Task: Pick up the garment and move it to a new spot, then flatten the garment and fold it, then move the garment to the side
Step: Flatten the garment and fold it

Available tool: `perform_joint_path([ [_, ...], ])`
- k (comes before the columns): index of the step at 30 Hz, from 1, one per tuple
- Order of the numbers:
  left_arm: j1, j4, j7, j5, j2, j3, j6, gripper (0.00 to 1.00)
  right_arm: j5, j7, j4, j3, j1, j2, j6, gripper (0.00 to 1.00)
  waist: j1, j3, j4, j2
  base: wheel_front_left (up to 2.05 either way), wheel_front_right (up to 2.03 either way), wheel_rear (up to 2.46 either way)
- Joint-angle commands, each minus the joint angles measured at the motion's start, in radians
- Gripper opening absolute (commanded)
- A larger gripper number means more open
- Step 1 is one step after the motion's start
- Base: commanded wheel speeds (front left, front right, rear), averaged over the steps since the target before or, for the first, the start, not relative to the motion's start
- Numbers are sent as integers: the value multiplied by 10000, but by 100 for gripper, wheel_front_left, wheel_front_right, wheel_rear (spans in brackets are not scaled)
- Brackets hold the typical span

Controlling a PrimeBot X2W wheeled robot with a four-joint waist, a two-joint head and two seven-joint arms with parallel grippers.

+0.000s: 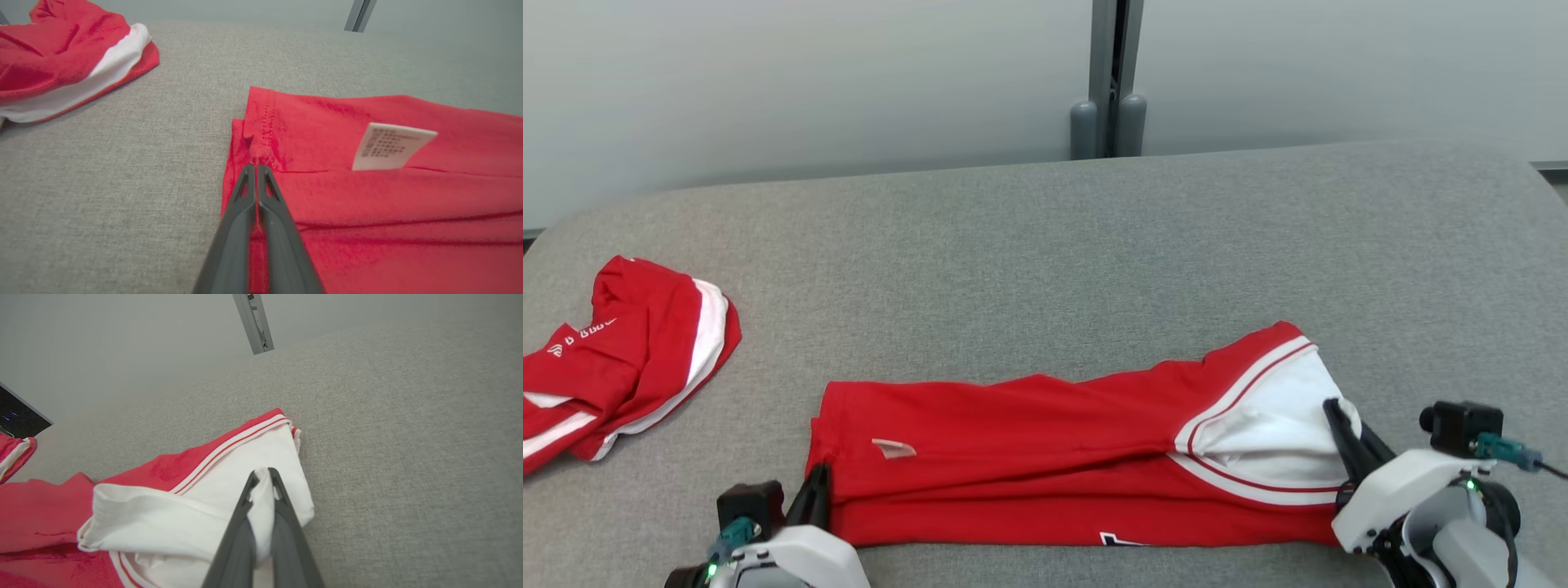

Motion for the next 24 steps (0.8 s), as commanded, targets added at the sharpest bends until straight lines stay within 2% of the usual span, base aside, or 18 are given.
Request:
perform_joint_path([
  [1, 151, -77, -46, 89, 46, 89, 11, 0, -118, -64, -77, -54, 168, -24, -4, 0, 0, -107, -103, 0, 0, 0, 0],
  [4, 502, -183, -46, 251, 65, 234, 5, 0, -181, -66, -25, -212, 530, 124, -4, 0, 0, -172, -125, 0, 0, 0, 0],
  [5, 601, -224, -46, 302, 63, 297, 53, 30, -237, -66, 37, -331, 586, 134, -5, 0, 0, -176, -116, 0, 0, 0, 0],
  [6, 670, -295, -46, 382, 66, 362, 80, 96, -290, -65, 74, -423, 625, 161, -4, 41, 0, -177, -101, 0, 0, 0, 0],
  [7, 713, -400, -46, 463, 53, 432, 106, 100, -346, -67, 57, -539, 644, 205, -4, 100, 0, -154, -71, 0, 0, 0, 0],
  [13, 949, -1135, -46, 1003, -117, 854, 382, 100, -791, -57, -243, -1164, 708, 316, -4, 100, 0, 180, 140, 0, 0, 0, 0],
  [24, 751, -1364, -46, 1610, -472, 1121, 153, 100, -939, 1314, 1158, -876, 397, 724, -4, 100, 0, 647, 854, 0, 0, 0, 0],
])
